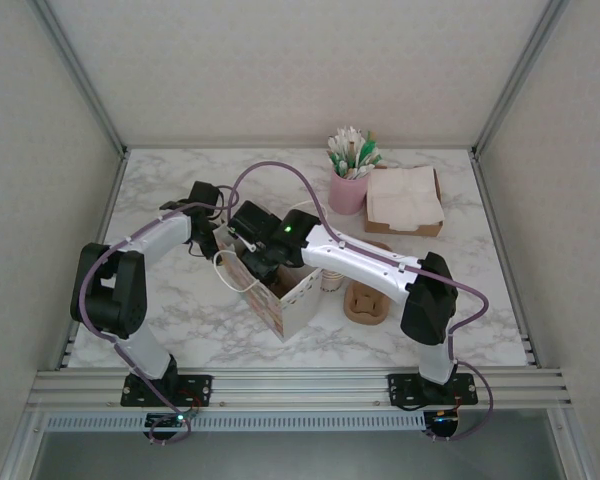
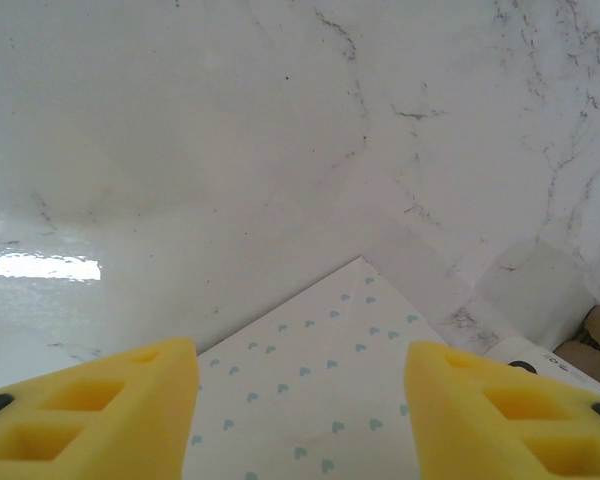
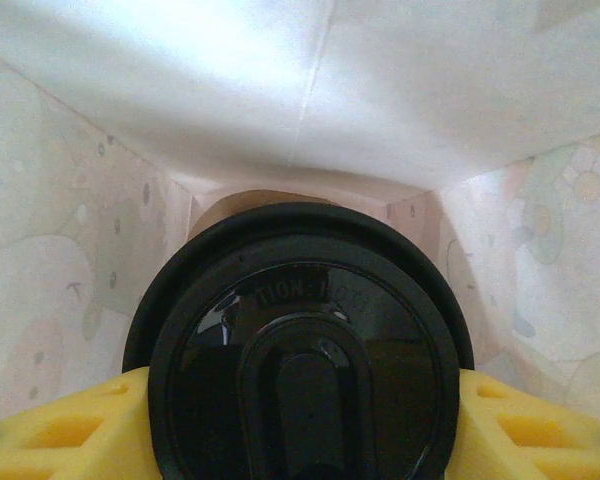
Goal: Pack the takeout coffee
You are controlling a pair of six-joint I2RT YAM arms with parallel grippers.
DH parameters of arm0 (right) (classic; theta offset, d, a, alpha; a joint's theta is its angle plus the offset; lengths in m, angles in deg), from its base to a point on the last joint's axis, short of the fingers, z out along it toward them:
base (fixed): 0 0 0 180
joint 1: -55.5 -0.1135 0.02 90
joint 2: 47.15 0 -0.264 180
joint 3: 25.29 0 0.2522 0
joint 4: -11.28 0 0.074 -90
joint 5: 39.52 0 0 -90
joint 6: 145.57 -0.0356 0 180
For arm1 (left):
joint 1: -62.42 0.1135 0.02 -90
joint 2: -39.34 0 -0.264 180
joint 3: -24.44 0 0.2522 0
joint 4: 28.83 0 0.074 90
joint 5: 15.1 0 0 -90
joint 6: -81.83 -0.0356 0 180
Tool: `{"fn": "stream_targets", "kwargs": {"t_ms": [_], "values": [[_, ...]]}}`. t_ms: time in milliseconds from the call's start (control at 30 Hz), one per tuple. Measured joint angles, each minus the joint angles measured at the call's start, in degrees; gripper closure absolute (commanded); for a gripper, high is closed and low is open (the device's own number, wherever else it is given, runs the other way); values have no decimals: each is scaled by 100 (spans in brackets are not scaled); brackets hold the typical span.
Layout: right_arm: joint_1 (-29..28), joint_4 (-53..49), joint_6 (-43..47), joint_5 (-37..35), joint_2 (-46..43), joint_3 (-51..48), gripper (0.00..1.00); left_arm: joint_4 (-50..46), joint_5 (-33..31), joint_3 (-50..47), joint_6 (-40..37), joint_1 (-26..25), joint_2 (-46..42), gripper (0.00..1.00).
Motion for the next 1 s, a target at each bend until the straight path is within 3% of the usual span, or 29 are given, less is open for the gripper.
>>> {"fn": "stream_targets", "kwargs": {"t_ms": [1000], "values": [[74, 361, -210, 343, 11, -369, 56, -37, -33, 24, 0, 0, 76, 43]]}}
